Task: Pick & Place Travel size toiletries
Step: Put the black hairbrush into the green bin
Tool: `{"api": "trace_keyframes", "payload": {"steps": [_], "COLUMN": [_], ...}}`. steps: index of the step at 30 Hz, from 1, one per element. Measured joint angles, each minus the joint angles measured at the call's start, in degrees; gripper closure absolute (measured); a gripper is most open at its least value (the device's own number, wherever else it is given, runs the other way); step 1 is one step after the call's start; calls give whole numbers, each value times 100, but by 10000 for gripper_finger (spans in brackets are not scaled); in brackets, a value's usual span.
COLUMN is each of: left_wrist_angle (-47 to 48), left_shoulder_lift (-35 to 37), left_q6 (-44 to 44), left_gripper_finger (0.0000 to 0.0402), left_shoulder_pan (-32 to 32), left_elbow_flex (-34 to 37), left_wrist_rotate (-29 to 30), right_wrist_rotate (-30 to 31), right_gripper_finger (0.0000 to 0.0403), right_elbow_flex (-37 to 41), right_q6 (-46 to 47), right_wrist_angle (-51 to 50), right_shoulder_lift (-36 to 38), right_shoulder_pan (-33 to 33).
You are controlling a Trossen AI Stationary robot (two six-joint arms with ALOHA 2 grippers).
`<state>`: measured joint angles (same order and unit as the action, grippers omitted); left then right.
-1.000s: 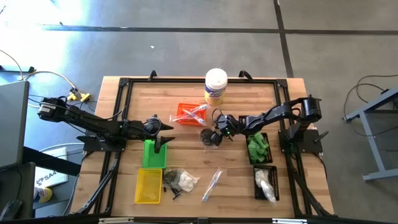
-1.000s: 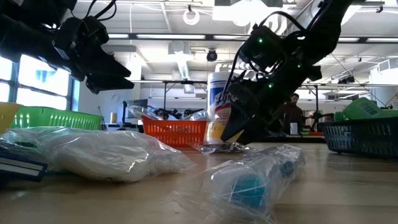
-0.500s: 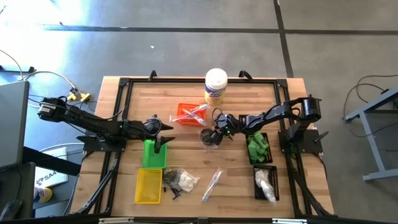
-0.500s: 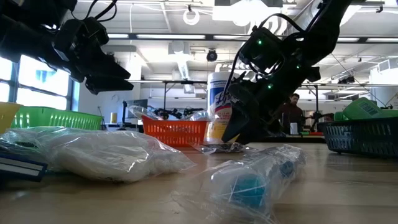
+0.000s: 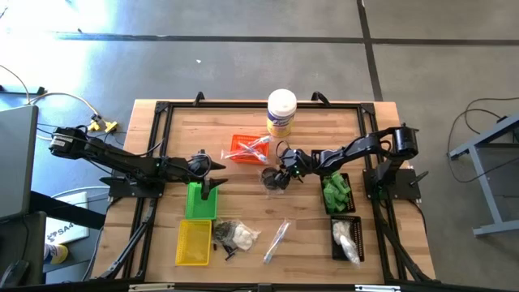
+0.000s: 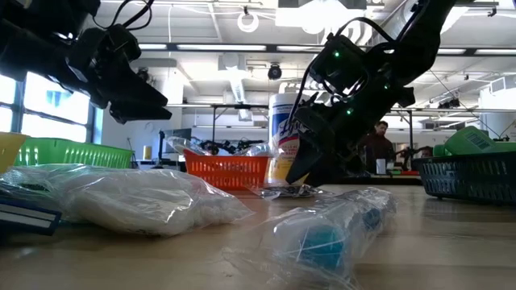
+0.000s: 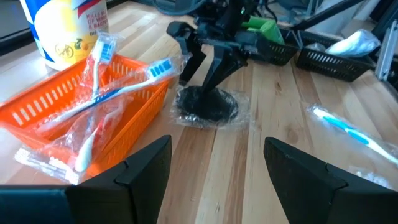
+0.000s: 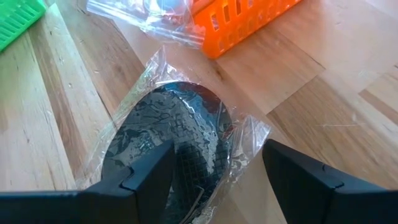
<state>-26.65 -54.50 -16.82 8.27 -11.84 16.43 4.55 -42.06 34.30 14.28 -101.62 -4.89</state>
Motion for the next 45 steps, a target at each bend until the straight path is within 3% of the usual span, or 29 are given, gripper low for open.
{"api": "trace_keyframes", "payload": {"steps": [6,12,33,42,45], "left_wrist_angle": [8,13,22,22,21], "left_shoulder_lift": [0,0,0,1,0], "left_q6": [0,-39,-39,-42,-40], "left_gripper_finger": [153,153,153,153,153], "left_shoulder_pan": [0,0,0,0,0], "left_elbow_flex": [0,0,0,0,0], "left_wrist_rotate": [0,0,0,0,0], "right_wrist_rotate": [-40,-36,138,-99,-568], "right_gripper_finger": [174,209,394,400,401], "right_elbow_flex": [0,0,0,2,2], "right_q6": [0,0,-5,-221,-440], "right_wrist_angle": [7,7,14,-17,-69], "right_shoulder_lift": [0,0,0,298,544], "right_shoulder_pan": [0,-9,-13,-10,-42]}}
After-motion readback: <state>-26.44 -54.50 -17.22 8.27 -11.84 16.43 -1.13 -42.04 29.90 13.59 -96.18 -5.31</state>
